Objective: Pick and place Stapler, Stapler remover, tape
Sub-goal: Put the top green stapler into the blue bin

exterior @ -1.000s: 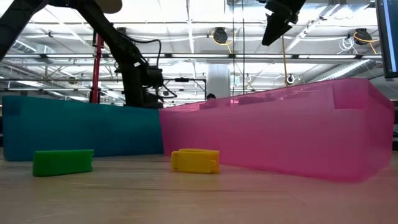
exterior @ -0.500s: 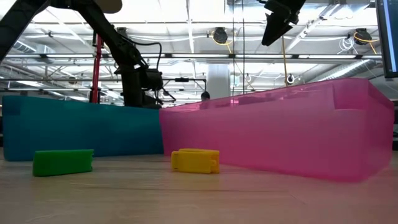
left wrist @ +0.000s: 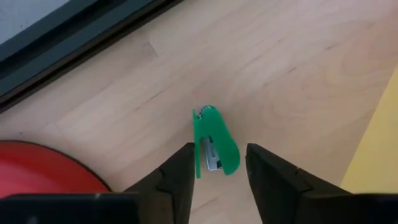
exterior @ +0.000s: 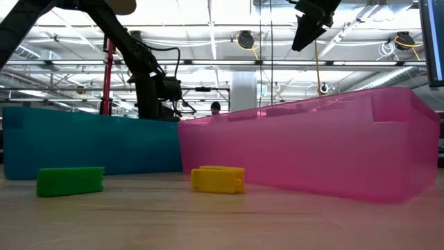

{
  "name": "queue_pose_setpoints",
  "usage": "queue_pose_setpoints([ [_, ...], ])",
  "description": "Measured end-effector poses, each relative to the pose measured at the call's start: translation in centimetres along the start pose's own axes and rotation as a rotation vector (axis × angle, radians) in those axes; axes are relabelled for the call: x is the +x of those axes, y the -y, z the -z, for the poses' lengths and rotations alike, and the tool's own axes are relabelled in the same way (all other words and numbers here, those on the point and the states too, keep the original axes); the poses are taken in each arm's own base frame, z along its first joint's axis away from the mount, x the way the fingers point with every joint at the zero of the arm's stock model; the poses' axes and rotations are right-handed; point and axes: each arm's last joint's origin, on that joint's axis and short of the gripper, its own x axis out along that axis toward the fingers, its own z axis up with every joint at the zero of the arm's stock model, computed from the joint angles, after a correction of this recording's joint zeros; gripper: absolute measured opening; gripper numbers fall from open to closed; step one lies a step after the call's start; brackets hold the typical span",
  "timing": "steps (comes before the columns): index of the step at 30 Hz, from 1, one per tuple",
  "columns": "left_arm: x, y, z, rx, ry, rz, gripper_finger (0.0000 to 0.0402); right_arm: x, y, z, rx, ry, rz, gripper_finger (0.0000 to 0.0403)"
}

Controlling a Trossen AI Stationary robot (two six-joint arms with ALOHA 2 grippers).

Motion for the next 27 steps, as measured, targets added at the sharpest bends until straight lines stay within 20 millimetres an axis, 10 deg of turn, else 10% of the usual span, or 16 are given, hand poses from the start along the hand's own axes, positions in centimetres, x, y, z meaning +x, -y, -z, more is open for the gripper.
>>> queue_pose_setpoints([
  [11, 3.1, 0.6, 0.6, -0.004, -0.111, -0.052, 0.014, 0.0, 0.0, 0.0, -0.001, -0.001, -0.002, 0.0201],
  [27, 0.1, -0.5, 0.2, -0.042, -0.015, -0.053, 0.011, 0.0, 0.0, 0.0, -0.004, -0.001, -0.003, 0.0201],
])
